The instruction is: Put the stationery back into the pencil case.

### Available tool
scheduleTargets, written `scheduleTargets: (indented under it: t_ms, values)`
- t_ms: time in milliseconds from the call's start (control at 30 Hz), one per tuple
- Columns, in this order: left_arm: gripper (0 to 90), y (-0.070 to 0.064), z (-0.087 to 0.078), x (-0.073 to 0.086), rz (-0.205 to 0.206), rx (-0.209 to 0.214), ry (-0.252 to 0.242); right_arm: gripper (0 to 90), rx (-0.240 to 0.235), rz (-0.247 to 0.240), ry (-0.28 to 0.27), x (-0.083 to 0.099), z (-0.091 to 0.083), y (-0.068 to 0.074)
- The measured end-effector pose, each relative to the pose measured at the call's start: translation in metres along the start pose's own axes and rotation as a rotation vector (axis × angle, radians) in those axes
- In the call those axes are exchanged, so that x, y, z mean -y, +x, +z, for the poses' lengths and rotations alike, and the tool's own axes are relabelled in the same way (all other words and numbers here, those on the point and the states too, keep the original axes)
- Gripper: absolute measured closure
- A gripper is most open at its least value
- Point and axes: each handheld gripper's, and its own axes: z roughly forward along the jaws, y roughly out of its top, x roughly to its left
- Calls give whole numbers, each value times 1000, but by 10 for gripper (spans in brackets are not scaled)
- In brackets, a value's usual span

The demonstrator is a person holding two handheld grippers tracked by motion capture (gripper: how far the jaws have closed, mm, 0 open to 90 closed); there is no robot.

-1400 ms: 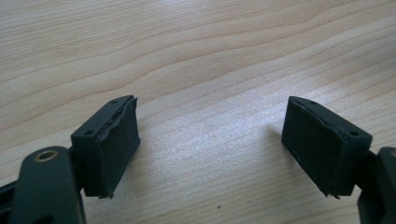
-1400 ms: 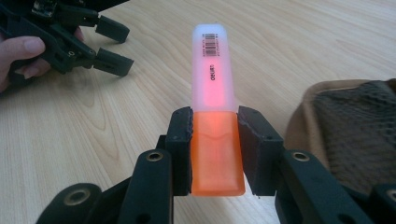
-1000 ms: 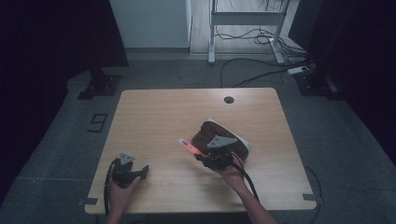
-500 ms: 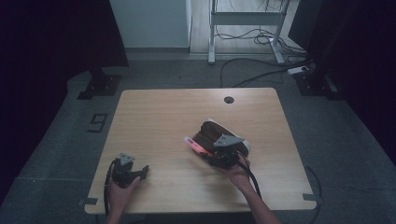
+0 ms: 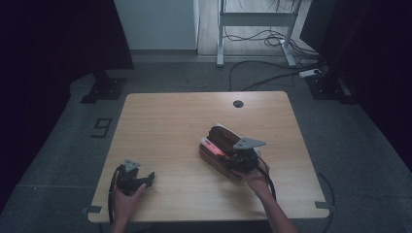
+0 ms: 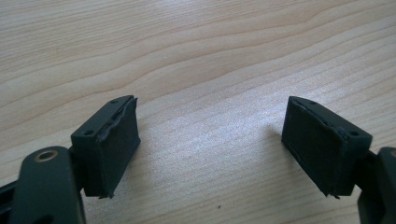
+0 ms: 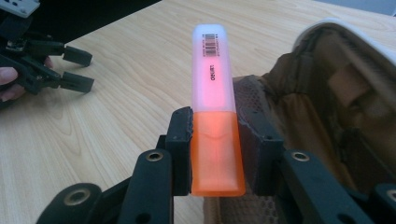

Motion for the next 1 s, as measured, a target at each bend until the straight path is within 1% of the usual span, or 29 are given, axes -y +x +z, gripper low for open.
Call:
scheduleTargets:
  t_ms: [333,500,667,1000]
  values:
    - [188,0,0,0,0,0,0,658,32,22,-23,0,-13,-14]
    - [188,0,0,0,0,0,0,658,41,29,-24,1,-17,-19]
    - [188,0,0,0,1,0,0,657,45,43,-13,3,-18,-26]
    - [188,0,0,0,0,0,0,657,71,39,28,7,-16,-34]
